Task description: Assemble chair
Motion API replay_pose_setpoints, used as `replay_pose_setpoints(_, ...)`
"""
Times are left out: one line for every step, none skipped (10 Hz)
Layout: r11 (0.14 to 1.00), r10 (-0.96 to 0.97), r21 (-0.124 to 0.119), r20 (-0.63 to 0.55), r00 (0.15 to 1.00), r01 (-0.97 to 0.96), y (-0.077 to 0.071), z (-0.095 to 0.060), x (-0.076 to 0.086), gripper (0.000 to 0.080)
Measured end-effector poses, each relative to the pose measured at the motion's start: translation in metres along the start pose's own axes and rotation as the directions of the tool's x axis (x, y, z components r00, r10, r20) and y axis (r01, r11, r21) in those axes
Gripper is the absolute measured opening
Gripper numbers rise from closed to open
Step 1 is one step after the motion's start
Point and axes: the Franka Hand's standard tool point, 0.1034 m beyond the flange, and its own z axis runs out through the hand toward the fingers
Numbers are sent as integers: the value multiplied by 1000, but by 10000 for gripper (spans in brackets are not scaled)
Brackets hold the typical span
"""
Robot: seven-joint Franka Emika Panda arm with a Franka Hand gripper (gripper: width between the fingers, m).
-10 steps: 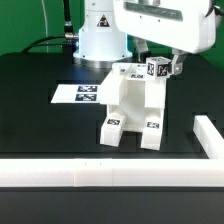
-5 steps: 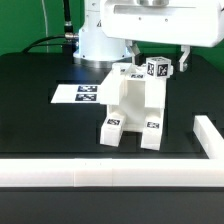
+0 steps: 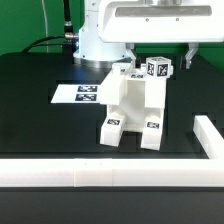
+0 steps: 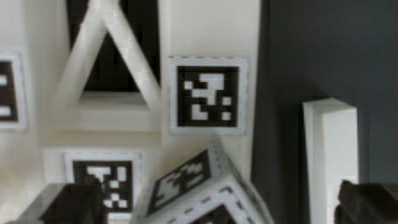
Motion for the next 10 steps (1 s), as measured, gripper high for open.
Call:
replay_pose_setpoints(998, -60, -1, 1, 998, 60, 0, 0, 0, 649)
replay_pose_setpoints(989, -145, -3, 1, 989, 145, 1, 0, -1, 649)
replay_pose_setpoints(971, -238, -3, 3, 971, 238, 1, 1, -1, 649)
replay_pose_setpoints(958, -286, -3, 3, 958, 286, 2, 1, -1, 649)
replay_pose_setpoints(955, -298, -3, 3, 955, 298, 2, 1, -1, 628)
replay_pose_setpoints(954, -300, -3, 3, 954, 300, 3, 1, 0, 501)
replay_pose_setpoints(955, -298, -3, 3, 955, 298, 3, 1, 0, 501)
replay_pose_setpoints(955, -297, -3, 3, 955, 297, 3, 1, 0, 314)
replay_pose_setpoints(955, -297, -3, 3, 955, 297, 3, 1, 0, 284)
replay_pose_setpoints(958, -287, -3, 3, 958, 287, 3, 1, 0, 284)
